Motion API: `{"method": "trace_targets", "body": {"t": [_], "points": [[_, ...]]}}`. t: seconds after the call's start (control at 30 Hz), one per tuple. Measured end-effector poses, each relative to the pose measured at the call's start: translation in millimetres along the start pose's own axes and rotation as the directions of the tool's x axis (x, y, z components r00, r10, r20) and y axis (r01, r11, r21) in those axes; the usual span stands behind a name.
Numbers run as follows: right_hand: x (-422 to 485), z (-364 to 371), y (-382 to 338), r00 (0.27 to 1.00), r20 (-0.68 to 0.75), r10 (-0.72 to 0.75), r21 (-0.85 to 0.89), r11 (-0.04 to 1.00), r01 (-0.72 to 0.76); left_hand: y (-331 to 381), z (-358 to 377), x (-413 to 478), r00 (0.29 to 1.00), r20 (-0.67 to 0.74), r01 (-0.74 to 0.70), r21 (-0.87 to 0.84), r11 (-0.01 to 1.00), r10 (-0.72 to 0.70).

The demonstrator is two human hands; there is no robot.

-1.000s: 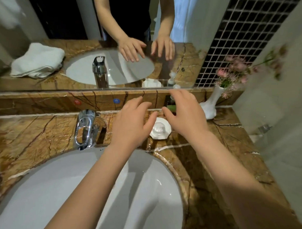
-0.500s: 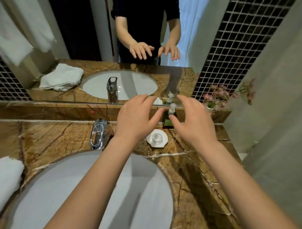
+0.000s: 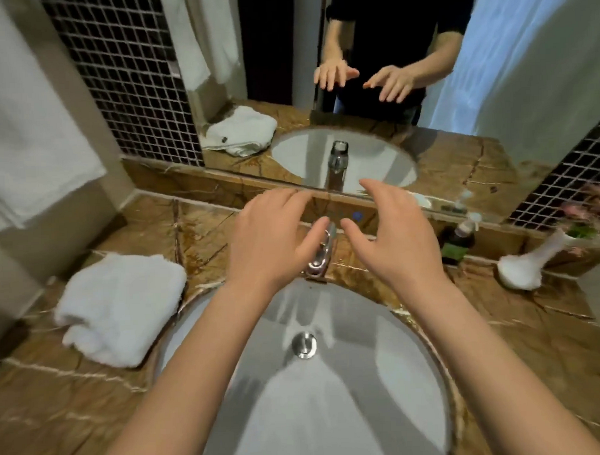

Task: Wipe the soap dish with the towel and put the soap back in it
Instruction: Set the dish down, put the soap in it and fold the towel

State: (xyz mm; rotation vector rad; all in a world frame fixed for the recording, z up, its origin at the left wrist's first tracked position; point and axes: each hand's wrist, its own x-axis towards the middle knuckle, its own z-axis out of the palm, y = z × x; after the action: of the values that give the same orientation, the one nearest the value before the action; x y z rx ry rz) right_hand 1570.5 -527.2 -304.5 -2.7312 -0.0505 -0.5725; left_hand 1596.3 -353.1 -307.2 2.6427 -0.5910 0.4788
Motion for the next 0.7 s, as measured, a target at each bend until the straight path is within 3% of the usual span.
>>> {"method": "trace_targets", "body": {"t": [0.37, 0.7], "points": [[11, 140, -163, 0.964, 0.158, -0.213, 0.154, 0.97, 0.189, -193, -40, -96, 0.955, -0.001, 0.295, 0.149, 0.944, -0.298], [-8, 227, -232, 0.915, 0.282, -0.287, 0.239, 0.945, 0.223, -271, -26, -154, 0.906, 0.039, 0.404, 0.213, 0.89, -0.421]]}}
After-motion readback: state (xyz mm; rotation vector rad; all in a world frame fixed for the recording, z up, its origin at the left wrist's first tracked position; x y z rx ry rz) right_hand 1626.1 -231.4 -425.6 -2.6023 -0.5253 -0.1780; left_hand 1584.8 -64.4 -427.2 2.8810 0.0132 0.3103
